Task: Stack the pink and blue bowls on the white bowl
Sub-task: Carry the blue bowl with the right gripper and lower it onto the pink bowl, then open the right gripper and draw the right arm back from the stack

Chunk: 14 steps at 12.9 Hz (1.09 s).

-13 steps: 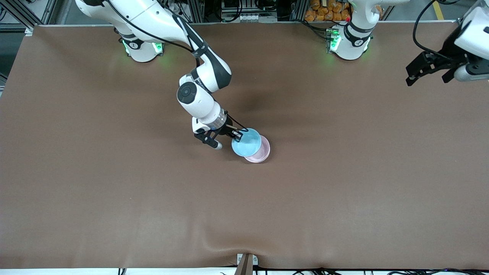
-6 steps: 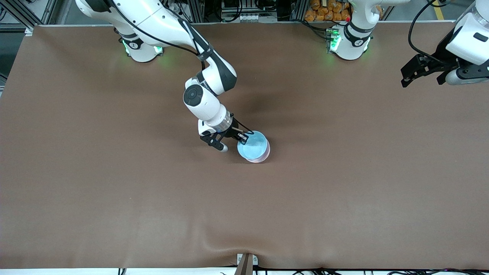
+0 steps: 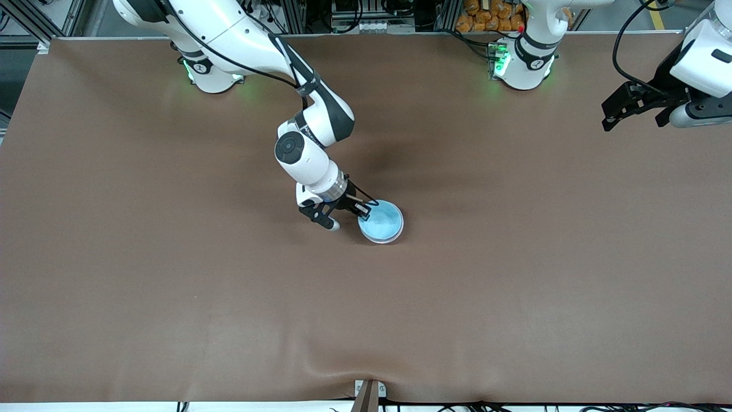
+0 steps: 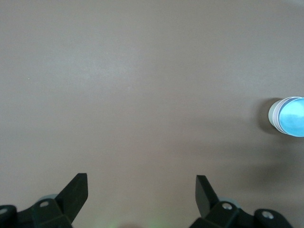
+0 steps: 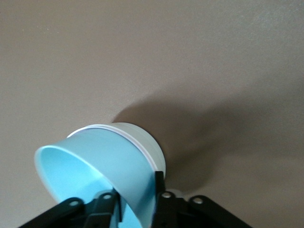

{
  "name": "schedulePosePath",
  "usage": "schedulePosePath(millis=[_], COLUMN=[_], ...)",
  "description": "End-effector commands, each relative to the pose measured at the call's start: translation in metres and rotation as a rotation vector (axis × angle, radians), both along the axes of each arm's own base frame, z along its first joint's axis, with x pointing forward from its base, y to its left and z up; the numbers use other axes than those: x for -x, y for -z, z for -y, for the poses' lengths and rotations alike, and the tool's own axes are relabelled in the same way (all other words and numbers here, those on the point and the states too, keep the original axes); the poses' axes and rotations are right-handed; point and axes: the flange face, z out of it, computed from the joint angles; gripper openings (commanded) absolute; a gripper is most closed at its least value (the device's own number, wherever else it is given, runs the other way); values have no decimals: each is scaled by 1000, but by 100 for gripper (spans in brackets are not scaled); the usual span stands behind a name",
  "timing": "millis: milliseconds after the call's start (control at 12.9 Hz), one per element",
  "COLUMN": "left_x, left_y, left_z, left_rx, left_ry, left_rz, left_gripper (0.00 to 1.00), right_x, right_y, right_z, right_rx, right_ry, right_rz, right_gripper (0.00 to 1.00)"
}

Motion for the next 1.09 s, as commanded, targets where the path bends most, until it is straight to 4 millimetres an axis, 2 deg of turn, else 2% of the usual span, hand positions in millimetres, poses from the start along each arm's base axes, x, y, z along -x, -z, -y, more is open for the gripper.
schedulePosePath(millis=[0, 155, 233, 544, 777, 1010], left_x=[0, 0, -1, -4, -5, -8], left_y=[-2, -1, 0, 4, 4, 6], left_z=[-2, -2, -2, -3, -3, 0], left_rx=[0, -1, 0, 0, 0, 0], left_ry=[8, 8, 8, 5, 5, 10], left_rz=[9, 7, 10, 1, 3, 10], left_gripper=[100, 100, 100, 100, 100, 100], right_x=[-3, -8, -12, -43, -60, -74], right_y=[-6, -12, -21, -88, -131, -167], right_z=[-7, -3, 2, 46, 100, 182], right_rx=[-14, -15, -18, -2, 47, 73], right_ry=[26, 33, 39, 17, -82, -172], right_rz=[4, 13, 24, 101, 64, -5], right_gripper=[100, 100, 100, 100, 100, 100])
